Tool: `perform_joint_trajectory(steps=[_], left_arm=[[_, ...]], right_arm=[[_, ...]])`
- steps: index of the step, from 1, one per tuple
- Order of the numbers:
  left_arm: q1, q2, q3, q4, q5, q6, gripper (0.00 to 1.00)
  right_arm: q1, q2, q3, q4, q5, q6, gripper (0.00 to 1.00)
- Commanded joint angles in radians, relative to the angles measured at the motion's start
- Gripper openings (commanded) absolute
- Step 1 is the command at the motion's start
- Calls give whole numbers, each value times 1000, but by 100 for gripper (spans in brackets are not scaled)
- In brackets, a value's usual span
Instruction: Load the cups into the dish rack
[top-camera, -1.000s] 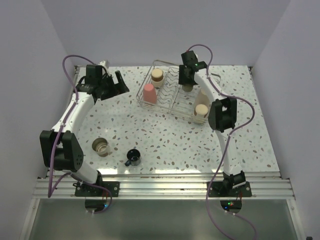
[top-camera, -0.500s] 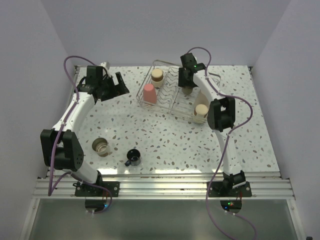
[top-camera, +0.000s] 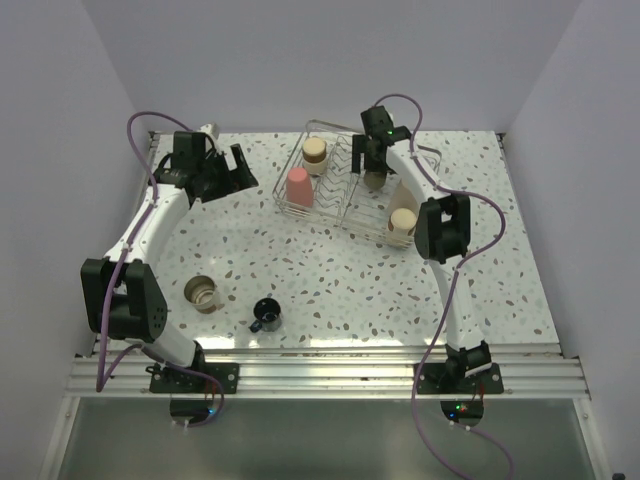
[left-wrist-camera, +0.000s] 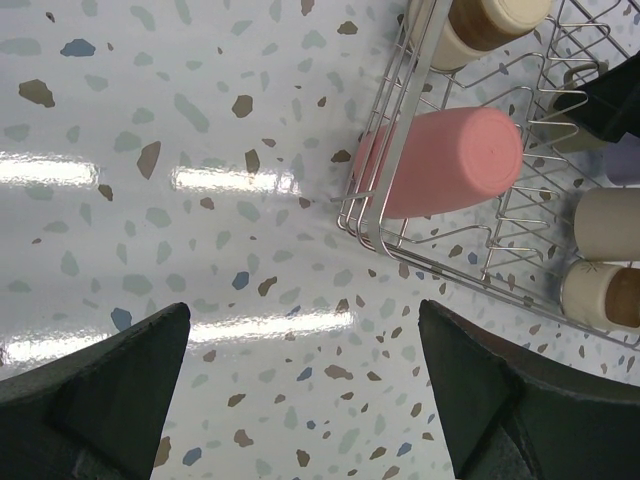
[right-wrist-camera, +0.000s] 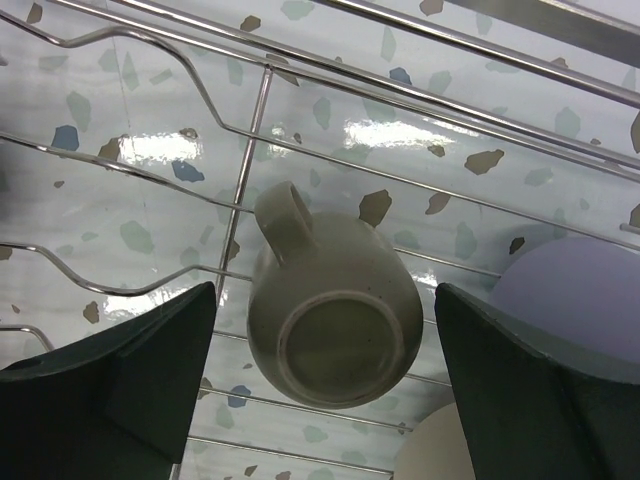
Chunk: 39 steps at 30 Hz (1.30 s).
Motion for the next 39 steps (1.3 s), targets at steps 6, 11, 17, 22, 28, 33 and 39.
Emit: perform_joint_trajectory(steps=[6,11,17,22,28,33,39], left_arm=[[7,-24,3,-8,-7,16,100],[7,-34,15,-40,-26,22,100],[7,-99,-26,-81,-67,69,100],[-40,-201,-106,-94,-64,167,98],[-155,-339,-250,-89,20,203,94],[-192,-444,-371,-121,97,162,88],[-273,-541,-500,-178,101,99,80]], right_arm=[[-1,-61,60,28,-2,-8,99],[-1,-116,126,39,-11,-5,99],[2,-228,115,47,-93,41,99],[16,-423,-55,82,-171,62,99],[30,-576,-235,133,-269,94,98],[30,-658,-386,143,-317,104,99],[31,-745,-526,165,-320,108,99]])
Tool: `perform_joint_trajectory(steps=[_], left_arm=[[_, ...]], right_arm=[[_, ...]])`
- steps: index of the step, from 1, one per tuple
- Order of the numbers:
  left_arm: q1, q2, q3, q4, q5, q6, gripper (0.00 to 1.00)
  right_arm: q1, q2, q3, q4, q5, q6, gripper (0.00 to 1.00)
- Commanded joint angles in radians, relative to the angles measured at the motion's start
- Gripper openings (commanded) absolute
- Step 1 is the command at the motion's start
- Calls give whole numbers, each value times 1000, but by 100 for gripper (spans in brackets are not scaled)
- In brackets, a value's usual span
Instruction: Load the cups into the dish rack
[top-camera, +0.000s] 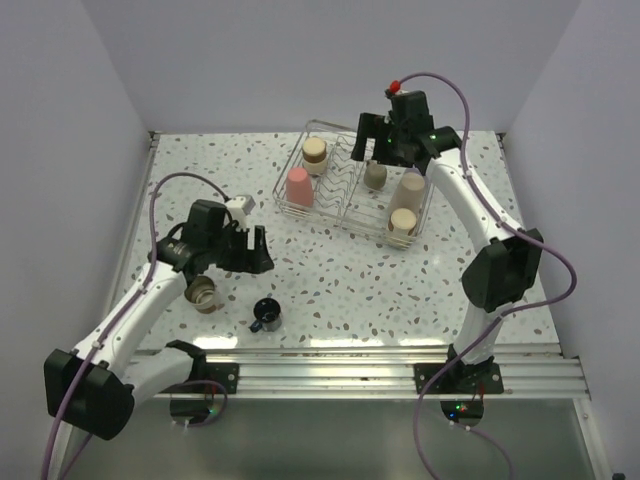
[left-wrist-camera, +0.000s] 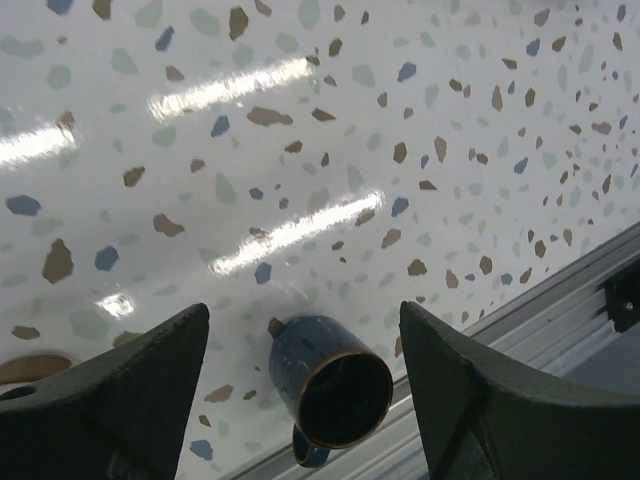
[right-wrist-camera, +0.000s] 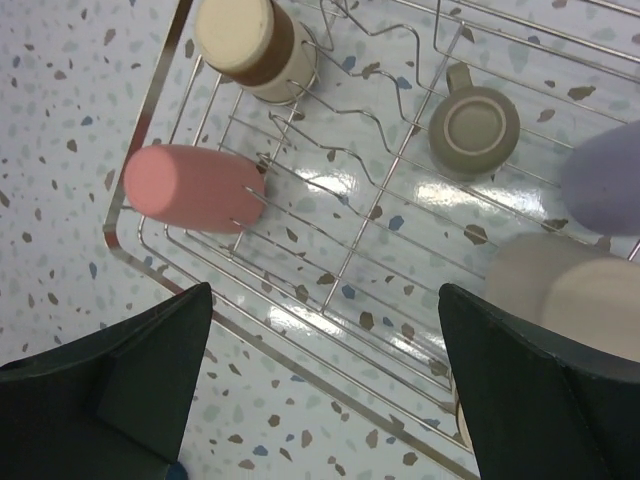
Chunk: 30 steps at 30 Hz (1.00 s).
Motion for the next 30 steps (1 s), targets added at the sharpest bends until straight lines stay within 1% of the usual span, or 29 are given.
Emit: perform_joint_trajectory(steps=[1,7,10,11,14,19,24,30], left_arm=[[-46,-53,-58,-56,32,-47,79],[-97,-129,-107,-85,31,-85,74],[-118,-133,-118,-99,17,-85,68],[-129,-130,-119,-102,8,-85,65],[-152,-126,-132,-105,-5,-92,61],[-181,-126,-168,-147,-60,-101,60],[-200,-105,-185,-153,-109,-128,59],[-201,-42,-170,-154,-149,-170,52]], right_arm=[[-1,-88,-49,34,-27,10,99],[-1,-139,-113,44,-27,15,99],[-3,-163,-139,49,-27,15,99],[-1,-166,-150,49,-28,15,99],[-3,-179,-165,54,-31,18,98],[-3,-186,-175,52,-28,18,98],[-1,-183,-184,52,-28,18,98],[-1,-183,-185,49,-27,15,99]])
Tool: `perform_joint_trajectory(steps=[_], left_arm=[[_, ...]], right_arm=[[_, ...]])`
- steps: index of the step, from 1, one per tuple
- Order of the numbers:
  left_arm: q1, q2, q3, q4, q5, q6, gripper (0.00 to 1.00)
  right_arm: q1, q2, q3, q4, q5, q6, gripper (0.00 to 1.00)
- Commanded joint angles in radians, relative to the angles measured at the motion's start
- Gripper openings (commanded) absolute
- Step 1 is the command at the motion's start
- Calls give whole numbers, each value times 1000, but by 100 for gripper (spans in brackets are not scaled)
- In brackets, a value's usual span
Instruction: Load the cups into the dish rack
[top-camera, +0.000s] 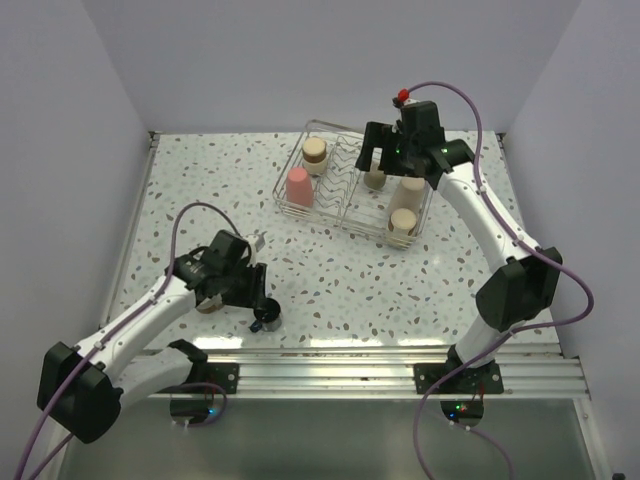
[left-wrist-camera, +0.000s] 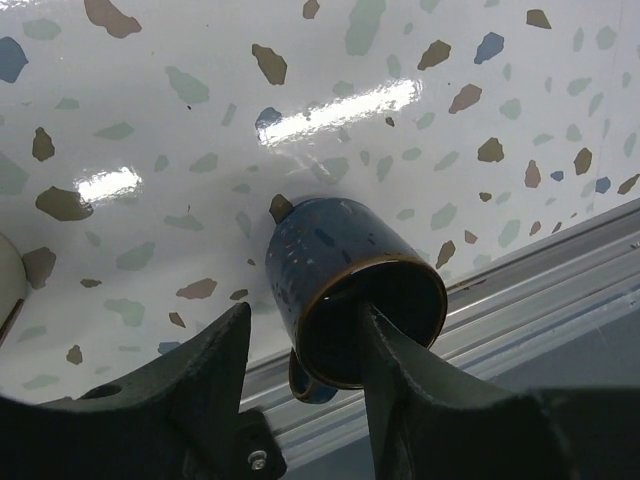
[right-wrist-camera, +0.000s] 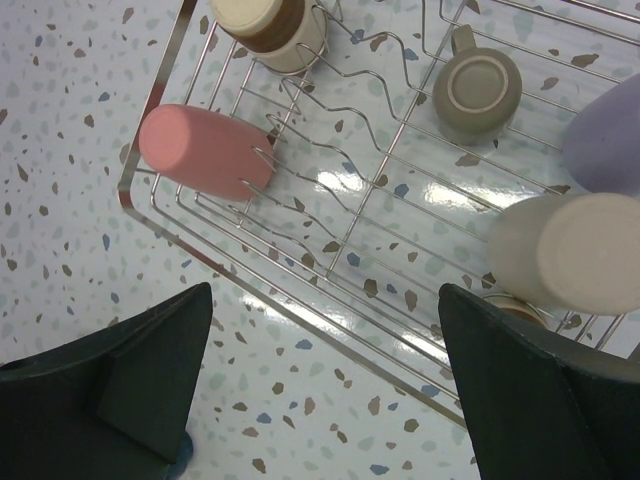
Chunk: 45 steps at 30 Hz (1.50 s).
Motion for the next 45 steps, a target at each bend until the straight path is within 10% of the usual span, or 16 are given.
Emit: perform_joint_trajectory(steps=[1,6,10,21,28,31,35,39,45], left_arm=[[-5,26,14,-8,-29,-43,50],[-21,84,34,26,-30,-55,42],[-33,160,75,55,-41,-57,0],[-4,463,744,-104,-93,110,0],[165,677,1166,19,271,113,0],[257,675,1114,353,586,-44,0],[323,646,799,1187,821,-647,0],[349,719,715,1802,829,-994,0],[361,813,724,2186,787,-1290,0]], right_arm=[[0,-34,-3,21,-3,7,98],[-2,-32,-3,21,0,4,99],[-2,-26,1,18,7,-7,99],[0,50,240,-45,-32,25,99],[-19,181,555,16,-360,226,99],[-26,199,432,317,-607,483,98],[-19,212,227,848,-700,915,98],[-3,219,158,995,-728,1016,98],[9,209,129,981,-729,1005,98]])
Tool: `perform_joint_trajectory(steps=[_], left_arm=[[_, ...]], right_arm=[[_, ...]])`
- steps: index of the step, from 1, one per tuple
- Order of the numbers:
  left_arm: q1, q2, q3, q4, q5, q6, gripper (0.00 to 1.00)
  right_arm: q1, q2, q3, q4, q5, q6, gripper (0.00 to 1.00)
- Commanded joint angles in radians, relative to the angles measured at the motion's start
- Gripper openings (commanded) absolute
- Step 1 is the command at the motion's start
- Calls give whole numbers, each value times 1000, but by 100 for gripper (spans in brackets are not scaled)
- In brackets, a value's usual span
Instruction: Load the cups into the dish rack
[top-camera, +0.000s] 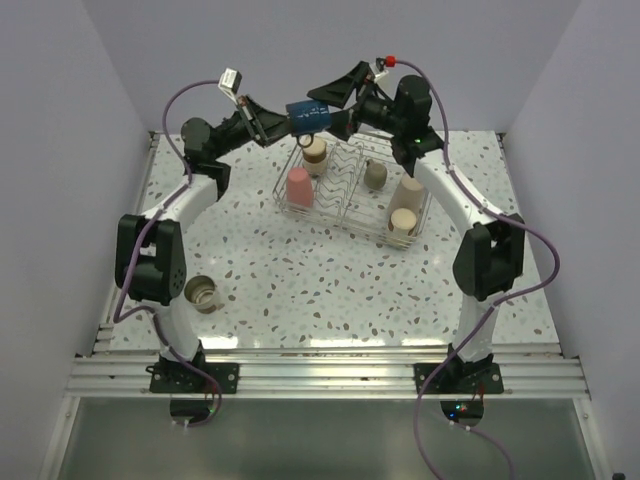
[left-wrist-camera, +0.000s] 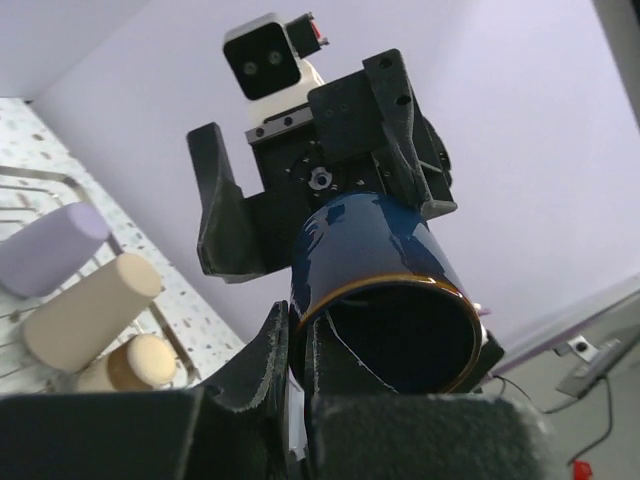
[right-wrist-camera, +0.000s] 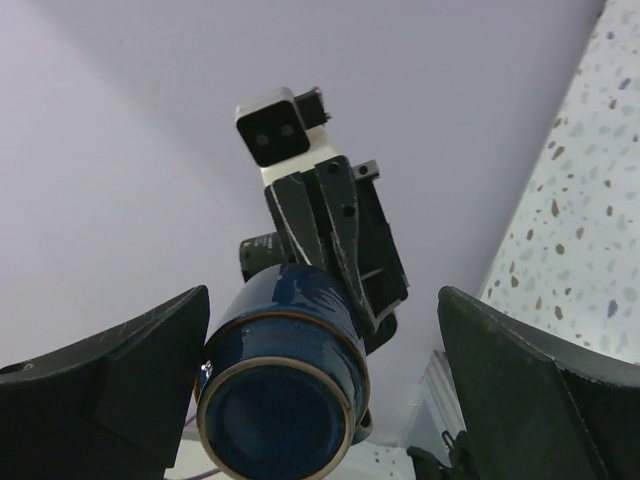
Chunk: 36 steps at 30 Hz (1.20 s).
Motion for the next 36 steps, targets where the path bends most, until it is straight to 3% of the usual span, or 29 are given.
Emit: perform_joint_trajectory(steps=[1,14,16,20,23,26,31,36], left_arm=[[7,-6,31,474,22,-260,0],[25,-101,-23,17,-34,61,0],[39,-112,-23,-30,-49,102,0],[70,-132,-32,-75,-64,119,0],[82,-144,-26,-122,-70,148,0],[85,-145,0,-196,-72,202,0],[85,-144,16,-242,-95,224,0],[84,-138,19,-245,-86,225,0]], right_arm=[[15,-45,9,119,-56,57,99],[22,-66,20,91,-71,24,96],[22,-69,35,57,-76,-7,92],[22,-71,40,30,-91,-33,73],[22,-72,32,17,-96,-45,66],[26,-69,38,-6,-99,-65,67],[55,-37,130,-107,-119,-142,80],[75,-20,152,-125,-111,-159,80]])
